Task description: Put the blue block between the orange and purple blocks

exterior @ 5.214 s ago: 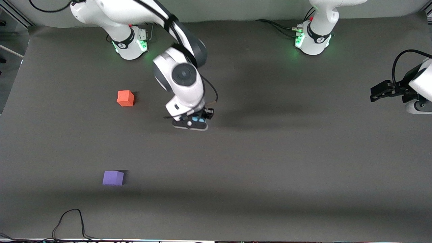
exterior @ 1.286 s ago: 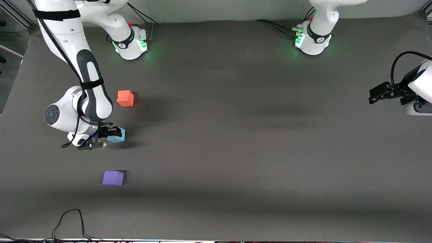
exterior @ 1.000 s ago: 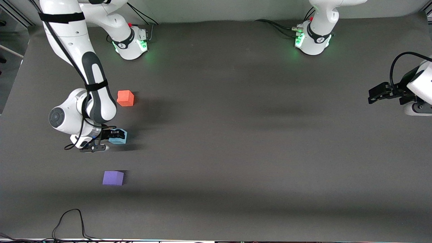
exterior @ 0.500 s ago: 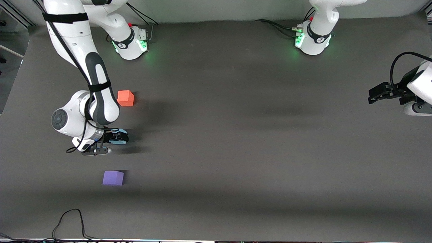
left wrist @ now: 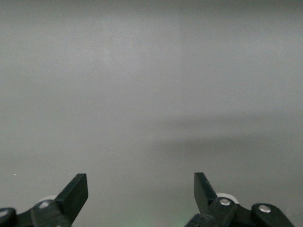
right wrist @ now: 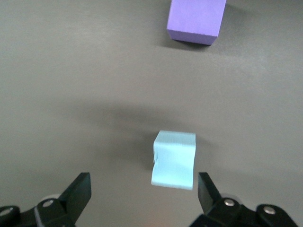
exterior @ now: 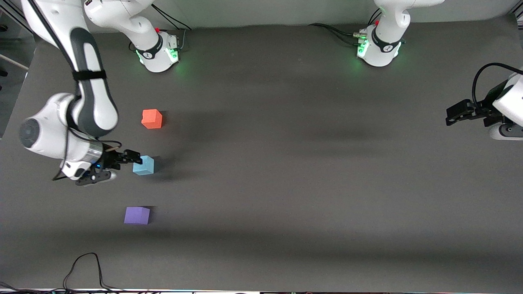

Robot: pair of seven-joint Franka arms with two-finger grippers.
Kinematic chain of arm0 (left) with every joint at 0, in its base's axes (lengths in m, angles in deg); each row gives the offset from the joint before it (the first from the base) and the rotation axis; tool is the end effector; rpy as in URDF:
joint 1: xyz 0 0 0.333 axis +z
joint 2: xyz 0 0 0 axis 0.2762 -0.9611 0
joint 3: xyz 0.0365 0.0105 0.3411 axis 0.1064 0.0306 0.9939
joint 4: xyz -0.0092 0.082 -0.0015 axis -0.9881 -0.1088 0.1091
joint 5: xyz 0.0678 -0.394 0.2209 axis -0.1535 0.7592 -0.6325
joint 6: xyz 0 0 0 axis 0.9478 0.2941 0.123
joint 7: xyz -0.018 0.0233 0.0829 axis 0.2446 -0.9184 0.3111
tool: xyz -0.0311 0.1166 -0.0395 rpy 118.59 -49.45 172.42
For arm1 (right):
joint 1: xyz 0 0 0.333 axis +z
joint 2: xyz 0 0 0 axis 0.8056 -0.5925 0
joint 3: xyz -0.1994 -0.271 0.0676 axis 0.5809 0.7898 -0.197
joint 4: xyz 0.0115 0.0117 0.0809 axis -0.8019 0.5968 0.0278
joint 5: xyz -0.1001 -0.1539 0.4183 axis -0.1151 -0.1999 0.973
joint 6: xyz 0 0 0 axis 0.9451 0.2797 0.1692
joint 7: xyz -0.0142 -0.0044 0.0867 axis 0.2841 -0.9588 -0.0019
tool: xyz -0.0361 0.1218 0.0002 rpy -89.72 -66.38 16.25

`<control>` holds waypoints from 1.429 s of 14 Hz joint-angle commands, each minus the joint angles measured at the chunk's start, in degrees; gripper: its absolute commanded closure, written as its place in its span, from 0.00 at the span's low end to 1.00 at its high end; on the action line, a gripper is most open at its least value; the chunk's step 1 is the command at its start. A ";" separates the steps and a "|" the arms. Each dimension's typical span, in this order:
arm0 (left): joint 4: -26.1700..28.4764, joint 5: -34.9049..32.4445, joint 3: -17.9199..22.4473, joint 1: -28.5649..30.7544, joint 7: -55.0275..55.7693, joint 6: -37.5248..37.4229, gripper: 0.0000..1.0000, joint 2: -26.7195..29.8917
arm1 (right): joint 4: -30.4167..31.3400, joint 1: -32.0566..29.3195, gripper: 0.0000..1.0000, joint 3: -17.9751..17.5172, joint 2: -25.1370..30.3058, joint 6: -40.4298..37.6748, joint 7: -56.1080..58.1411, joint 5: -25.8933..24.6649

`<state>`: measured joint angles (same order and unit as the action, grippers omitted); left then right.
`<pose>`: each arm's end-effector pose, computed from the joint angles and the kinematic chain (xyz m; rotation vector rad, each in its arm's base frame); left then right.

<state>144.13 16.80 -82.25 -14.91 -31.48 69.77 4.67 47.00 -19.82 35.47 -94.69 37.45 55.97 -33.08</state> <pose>0.6275 -0.0077 0.5909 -3.1334 0.0777 0.0866 0.6466 -0.0011 0.3197 -2.9677 -0.2288 0.1023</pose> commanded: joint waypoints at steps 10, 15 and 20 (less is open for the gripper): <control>0.77 -0.09 0.01 0.01 -0.11 0.31 0.00 0.72 | -26.52 -0.61 0.00 0.53 2.51 -31.05 -8.18 -8.36; 0.77 -0.09 0.10 0.01 -0.02 0.31 0.00 0.72 | -25.82 -17.02 0.00 -19.47 8.04 -33.42 -11.25 -14.16; 0.77 -0.09 0.10 0.01 -0.02 0.49 0.00 0.72 | -21.69 -33.54 0.00 -39.07 11.83 -33.16 -15.83 -15.23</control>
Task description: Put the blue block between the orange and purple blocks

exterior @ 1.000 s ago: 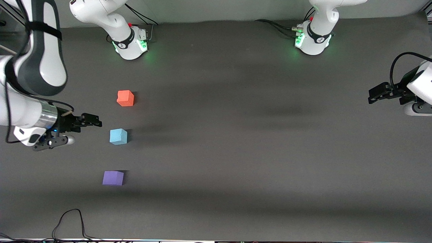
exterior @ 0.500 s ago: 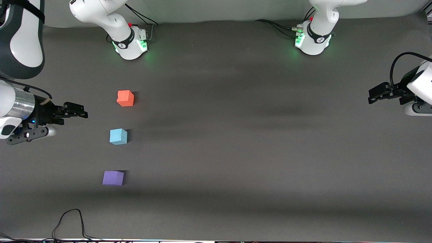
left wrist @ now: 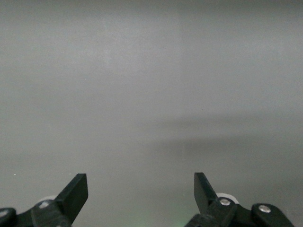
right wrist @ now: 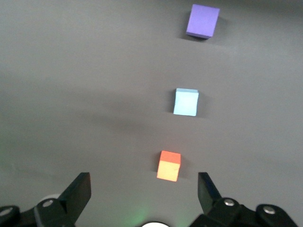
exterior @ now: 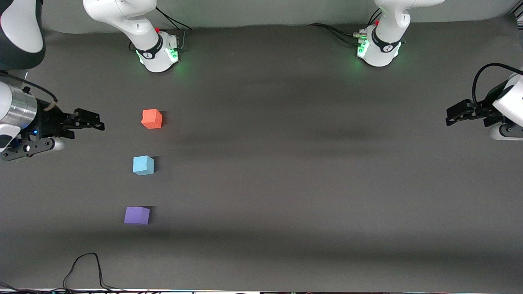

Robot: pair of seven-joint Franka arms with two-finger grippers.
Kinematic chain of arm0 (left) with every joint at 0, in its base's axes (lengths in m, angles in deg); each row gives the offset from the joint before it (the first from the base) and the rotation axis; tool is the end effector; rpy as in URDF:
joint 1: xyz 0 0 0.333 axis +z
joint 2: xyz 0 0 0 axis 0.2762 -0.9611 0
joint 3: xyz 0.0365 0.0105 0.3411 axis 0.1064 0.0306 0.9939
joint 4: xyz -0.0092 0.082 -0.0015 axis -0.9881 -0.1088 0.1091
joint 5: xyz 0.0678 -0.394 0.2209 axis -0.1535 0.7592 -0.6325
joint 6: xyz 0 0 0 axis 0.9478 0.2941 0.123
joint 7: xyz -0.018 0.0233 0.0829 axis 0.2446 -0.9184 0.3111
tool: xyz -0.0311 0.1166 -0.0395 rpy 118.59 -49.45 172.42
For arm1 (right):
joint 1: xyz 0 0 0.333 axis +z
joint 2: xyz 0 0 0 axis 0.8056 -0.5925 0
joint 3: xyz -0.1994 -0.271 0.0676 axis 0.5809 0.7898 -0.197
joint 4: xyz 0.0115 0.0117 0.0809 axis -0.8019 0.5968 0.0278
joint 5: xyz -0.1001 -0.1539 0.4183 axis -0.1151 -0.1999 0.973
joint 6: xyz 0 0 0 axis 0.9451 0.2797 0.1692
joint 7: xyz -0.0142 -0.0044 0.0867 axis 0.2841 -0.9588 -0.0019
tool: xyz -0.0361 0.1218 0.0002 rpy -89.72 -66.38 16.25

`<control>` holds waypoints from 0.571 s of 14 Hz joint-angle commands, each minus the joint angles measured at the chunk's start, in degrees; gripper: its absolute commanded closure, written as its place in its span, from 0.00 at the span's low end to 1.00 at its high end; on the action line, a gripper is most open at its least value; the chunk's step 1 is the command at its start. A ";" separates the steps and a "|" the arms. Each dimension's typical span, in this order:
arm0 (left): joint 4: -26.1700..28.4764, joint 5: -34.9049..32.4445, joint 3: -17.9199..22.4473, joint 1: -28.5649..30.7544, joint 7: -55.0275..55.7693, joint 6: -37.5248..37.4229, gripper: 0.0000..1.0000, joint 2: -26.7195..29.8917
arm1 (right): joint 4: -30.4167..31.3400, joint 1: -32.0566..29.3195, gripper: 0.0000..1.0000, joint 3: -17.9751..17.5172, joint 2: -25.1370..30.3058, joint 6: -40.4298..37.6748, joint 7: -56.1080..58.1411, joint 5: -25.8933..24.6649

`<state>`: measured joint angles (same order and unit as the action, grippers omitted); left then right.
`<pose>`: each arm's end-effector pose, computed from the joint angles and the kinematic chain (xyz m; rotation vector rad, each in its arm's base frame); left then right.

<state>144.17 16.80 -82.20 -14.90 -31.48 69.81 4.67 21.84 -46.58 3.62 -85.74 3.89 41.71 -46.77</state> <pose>0.6276 -0.0071 0.5906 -3.1335 0.0761 0.0866 0.6433 0.0411 0.5731 -2.9943 -0.2680 0.2381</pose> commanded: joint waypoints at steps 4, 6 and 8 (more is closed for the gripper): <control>0.73 0.00 0.05 0.00 -0.02 0.80 0.00 0.72 | 8.29 -8.94 0.00 -10.96 6.56 2.24 -5.00 -2.32; 0.73 0.00 0.05 0.00 -0.02 0.89 0.00 0.72 | 12.07 -8.15 0.00 -10.61 10.34 3.91 -5.00 -2.32; 0.73 0.00 0.05 0.00 -0.02 0.97 0.00 0.72 | 11.83 -7.79 0.00 -10.00 10.53 3.83 -4.82 -2.32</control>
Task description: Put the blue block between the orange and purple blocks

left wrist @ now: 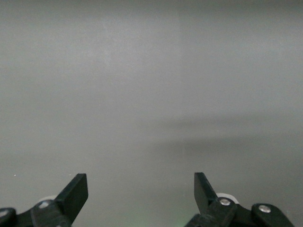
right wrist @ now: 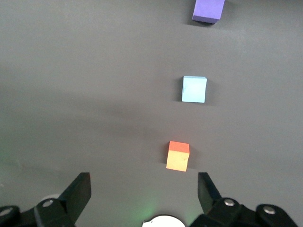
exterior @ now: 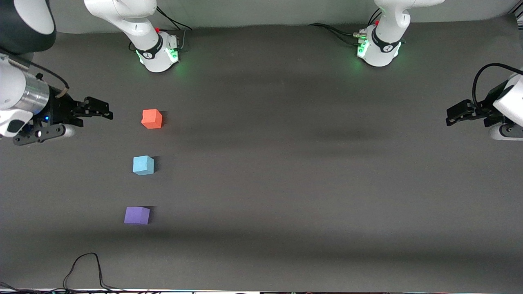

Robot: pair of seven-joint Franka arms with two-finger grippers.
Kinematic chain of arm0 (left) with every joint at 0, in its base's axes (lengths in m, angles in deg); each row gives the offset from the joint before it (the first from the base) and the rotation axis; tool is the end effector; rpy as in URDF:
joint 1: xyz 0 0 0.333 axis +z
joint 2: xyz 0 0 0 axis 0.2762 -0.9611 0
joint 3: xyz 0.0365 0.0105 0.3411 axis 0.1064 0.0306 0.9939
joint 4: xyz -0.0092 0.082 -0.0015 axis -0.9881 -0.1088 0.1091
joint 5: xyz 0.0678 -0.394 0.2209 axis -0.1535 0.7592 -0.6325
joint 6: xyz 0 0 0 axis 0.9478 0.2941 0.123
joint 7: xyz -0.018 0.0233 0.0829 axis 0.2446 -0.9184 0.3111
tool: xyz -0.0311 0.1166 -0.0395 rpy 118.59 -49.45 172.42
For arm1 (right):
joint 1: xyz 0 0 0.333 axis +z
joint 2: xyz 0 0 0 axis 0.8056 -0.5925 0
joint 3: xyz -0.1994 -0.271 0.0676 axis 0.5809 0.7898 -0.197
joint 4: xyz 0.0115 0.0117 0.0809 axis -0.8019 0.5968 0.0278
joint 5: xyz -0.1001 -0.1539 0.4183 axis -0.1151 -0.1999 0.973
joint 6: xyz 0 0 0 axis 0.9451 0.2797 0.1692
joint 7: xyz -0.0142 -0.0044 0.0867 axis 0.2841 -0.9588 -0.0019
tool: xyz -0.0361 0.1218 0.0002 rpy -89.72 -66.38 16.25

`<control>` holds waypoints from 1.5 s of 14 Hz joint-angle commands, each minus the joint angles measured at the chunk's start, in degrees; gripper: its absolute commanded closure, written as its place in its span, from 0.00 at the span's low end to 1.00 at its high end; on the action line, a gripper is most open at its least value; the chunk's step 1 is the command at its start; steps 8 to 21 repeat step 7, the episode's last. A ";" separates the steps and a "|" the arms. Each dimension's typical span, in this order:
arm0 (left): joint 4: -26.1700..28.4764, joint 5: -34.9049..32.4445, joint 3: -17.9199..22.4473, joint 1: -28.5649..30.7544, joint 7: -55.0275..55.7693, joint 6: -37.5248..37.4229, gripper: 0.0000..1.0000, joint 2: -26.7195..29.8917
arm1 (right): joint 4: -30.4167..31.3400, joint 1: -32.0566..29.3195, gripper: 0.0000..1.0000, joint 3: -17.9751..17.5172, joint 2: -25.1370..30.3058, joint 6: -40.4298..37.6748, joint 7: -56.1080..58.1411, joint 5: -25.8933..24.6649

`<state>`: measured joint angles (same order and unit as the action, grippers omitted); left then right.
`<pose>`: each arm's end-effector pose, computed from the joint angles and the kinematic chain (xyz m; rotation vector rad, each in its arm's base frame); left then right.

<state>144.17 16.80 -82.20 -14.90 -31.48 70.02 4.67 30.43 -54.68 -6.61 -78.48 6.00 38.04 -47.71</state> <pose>0.6280 -0.0071 0.5909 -3.1336 0.0761 0.0809 0.6022 0.0566 0.5761 -3.0123 -0.2239 0.2287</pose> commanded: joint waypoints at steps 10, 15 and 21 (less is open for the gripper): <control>0.81 0.00 -0.04 0.00 -0.02 0.68 0.00 0.72 | 2.79 -0.04 0.00 1.64 4.06 1.55 -0.81 -1.39; 0.81 0.00 -0.04 0.00 -0.02 0.68 0.00 0.72 | 2.79 -0.04 0.00 1.64 4.06 1.55 -0.81 -1.39; 0.81 0.00 -0.04 0.00 -0.02 0.68 0.00 0.72 | 2.79 -0.04 0.00 1.64 4.06 1.55 -0.81 -1.39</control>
